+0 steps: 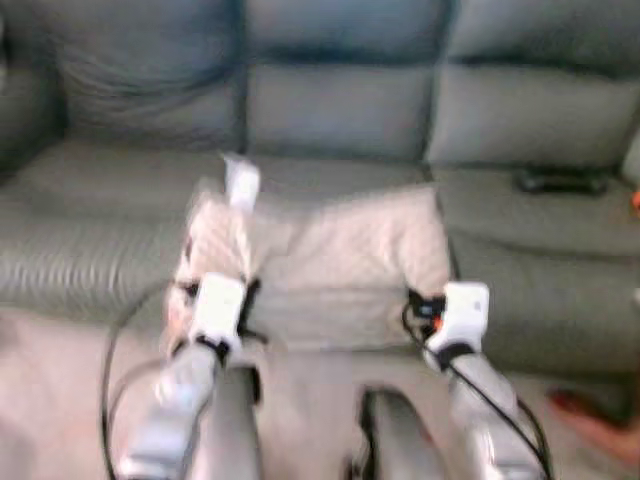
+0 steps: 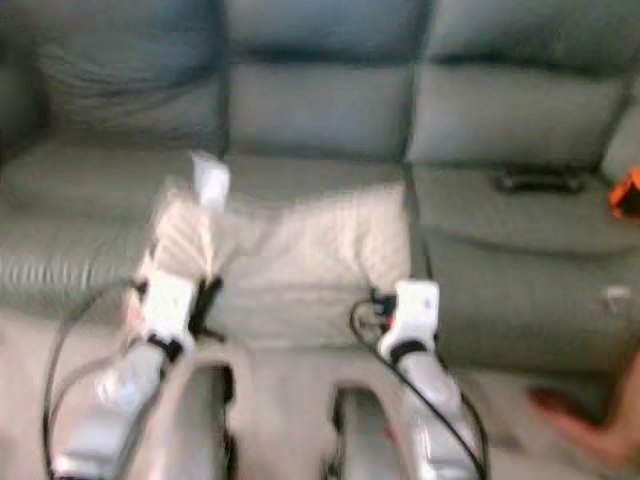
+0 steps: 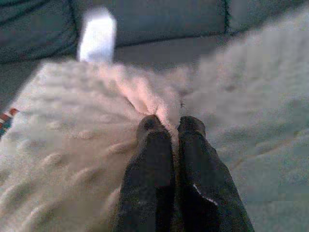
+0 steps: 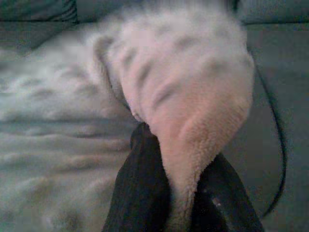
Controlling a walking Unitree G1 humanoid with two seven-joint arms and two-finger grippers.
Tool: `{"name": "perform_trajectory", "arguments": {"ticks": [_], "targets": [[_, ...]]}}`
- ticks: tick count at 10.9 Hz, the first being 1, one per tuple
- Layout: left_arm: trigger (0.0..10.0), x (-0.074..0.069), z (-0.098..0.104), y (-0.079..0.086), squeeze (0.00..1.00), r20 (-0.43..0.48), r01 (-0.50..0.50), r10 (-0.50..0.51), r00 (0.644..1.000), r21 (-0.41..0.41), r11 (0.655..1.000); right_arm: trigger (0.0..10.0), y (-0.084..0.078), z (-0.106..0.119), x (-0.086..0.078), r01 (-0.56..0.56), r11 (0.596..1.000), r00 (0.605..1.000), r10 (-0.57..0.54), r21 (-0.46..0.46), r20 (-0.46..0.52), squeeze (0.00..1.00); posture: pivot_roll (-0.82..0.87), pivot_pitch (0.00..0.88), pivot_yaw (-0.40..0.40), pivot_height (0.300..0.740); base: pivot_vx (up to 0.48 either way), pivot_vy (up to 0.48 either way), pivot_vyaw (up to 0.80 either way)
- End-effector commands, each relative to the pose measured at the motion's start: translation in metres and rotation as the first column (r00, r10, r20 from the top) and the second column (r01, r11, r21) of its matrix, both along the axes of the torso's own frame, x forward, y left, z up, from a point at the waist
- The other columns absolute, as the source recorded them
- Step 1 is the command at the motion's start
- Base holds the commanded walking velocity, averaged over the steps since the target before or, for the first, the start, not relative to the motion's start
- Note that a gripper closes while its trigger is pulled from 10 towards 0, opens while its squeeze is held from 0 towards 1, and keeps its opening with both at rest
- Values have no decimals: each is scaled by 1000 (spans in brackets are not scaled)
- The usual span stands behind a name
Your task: Move the pillow to the sofa
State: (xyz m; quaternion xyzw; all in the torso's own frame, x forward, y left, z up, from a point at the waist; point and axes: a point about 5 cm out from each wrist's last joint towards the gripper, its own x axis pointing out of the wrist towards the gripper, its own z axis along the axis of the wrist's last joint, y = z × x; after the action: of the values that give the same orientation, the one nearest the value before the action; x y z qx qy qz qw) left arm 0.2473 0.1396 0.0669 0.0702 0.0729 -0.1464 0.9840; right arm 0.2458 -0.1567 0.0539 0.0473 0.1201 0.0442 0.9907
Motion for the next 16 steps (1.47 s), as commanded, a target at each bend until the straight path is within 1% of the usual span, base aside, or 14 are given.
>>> {"name": "perform_trajectory", "arguments": {"ticks": [1,3,4,8,11,13,14,15,16], "targets": [[10000,9,19,1,0,86,-7,7,996,0,1000,10000,-10,7,3,38,999,999,-37,-11,32,0,-67,88,-44,611,0,0,0],[10000,9,22,-3,0,91,20,-18,996,-23,1000,10000,-9,8,5,37,999,999,-36,-12,34,0,-65,84,-37,611,0,0,0],[10000,10,24,-5,0,100,36,-33,994,-30,999,10000,-8,8,6,37,999,999,-36,-12,38,0,-70,86,-33,611,244,0,0],[10000,9,24,-11,0,98,58,-54,994,-44,997,10000,-8,10,9,34,999,998,-33,-15,46,0,-75,93,-32,611,404,0,0],[10000,10,24,-12,0,97,63,-58,994,-50,997,10000,-7,10,10,26,1000,999,-25,-15,43,0,-76,97,-34,611,429,0,0],[10000,10,24,-11,0,96,51,-46,994,-47,998,10000,-7,10,11,22,1000,999,-22,-16,41,0,-78,100,-35,611,353,0,0],[10000,13,23,-10,0,92,30,-27,995,-30,999,10000,-6,10,10,6,1000,999,-6,-10,32,0,-76,110,-36,611,0,0,0],[10000,16,23,-7,0,86,10,-7,996,-27,1000,10000,-5,11,13,-21,1000,1000,21,13,15,0,-72,138,-33,611,0,0,0],[10000,20,24,-3,0,83,-1,3,997,-19,1000,10000,-4,11,18,-46,999,999,46,14,-7,0,-73,165,-29,611,0,0,0]]}}
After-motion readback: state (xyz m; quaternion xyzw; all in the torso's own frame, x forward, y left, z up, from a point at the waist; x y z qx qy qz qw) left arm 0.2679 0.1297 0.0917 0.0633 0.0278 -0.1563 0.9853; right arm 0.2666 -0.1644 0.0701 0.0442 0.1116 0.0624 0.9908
